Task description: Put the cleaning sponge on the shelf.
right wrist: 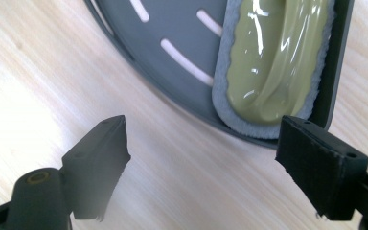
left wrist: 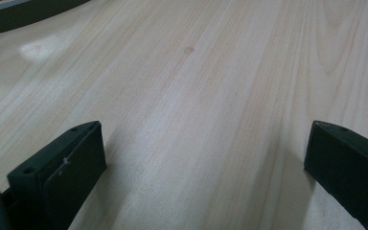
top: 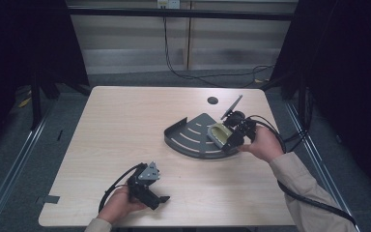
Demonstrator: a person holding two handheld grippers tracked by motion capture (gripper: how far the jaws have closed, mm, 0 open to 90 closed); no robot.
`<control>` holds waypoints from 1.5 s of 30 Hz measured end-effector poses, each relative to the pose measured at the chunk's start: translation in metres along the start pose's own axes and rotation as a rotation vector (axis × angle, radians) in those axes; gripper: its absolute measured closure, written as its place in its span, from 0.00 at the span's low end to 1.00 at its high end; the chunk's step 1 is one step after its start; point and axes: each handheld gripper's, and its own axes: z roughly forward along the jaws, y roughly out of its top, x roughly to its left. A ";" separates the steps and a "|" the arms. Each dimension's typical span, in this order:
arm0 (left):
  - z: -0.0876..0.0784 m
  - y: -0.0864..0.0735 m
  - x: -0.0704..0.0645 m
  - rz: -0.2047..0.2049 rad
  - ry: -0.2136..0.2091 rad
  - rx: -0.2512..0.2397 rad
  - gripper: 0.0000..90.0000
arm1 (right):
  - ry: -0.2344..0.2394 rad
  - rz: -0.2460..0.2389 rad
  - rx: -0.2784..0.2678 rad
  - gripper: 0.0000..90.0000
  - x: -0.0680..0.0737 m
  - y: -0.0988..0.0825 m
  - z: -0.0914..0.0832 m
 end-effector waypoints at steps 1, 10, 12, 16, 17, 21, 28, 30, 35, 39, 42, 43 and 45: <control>0.000 0.000 0.000 -0.002 0.000 -0.001 0.00 | 0.004 0.002 0.002 0.20 0.001 -0.002 0.000; 0.000 0.000 0.000 0.003 0.000 0.002 0.00 | -0.003 -0.032 0.012 0.21 0.008 -0.022 0.002; 0.000 0.000 0.000 -0.002 0.000 -0.001 0.00 | 0.003 -0.038 0.011 0.20 0.010 -0.026 0.003; 0.000 0.000 0.000 0.002 0.000 0.002 0.00 | 0.019 -0.039 0.005 0.21 0.013 -0.036 0.006; 0.000 0.000 0.000 -0.002 0.000 -0.001 0.00 | 0.018 -0.047 0.005 0.21 0.014 -0.038 0.007; 0.000 0.000 0.000 0.003 0.000 0.002 0.00 | 0.011 -0.052 0.012 0.21 0.016 -0.045 0.011; 0.000 0.000 0.000 0.003 0.000 0.002 0.00 | 0.012 -0.057 0.010 0.20 0.018 -0.055 0.018; 0.000 0.000 0.000 0.003 -0.001 0.002 0.00 | 0.013 -0.055 0.006 0.20 0.017 -0.058 0.021; 0.000 0.000 0.000 0.002 0.002 0.002 0.00 | 0.018 -0.051 0.003 0.20 0.017 -0.065 0.023; 0.000 0.000 0.000 -0.002 0.000 -0.001 0.00 | 0.014 -0.049 0.003 0.20 0.018 -0.070 0.026; 0.000 0.000 0.000 -0.002 0.000 -0.001 0.00 | 0.010 -0.049 -0.001 0.20 0.019 -0.074 0.028; 0.000 0.000 0.000 -0.002 0.002 -0.001 0.00 | 0.007 -0.053 -0.004 0.20 0.019 -0.075 0.028; 0.000 0.000 0.000 -0.002 0.000 -0.001 0.00 | 0.000 -0.059 -0.007 0.20 0.019 -0.077 0.029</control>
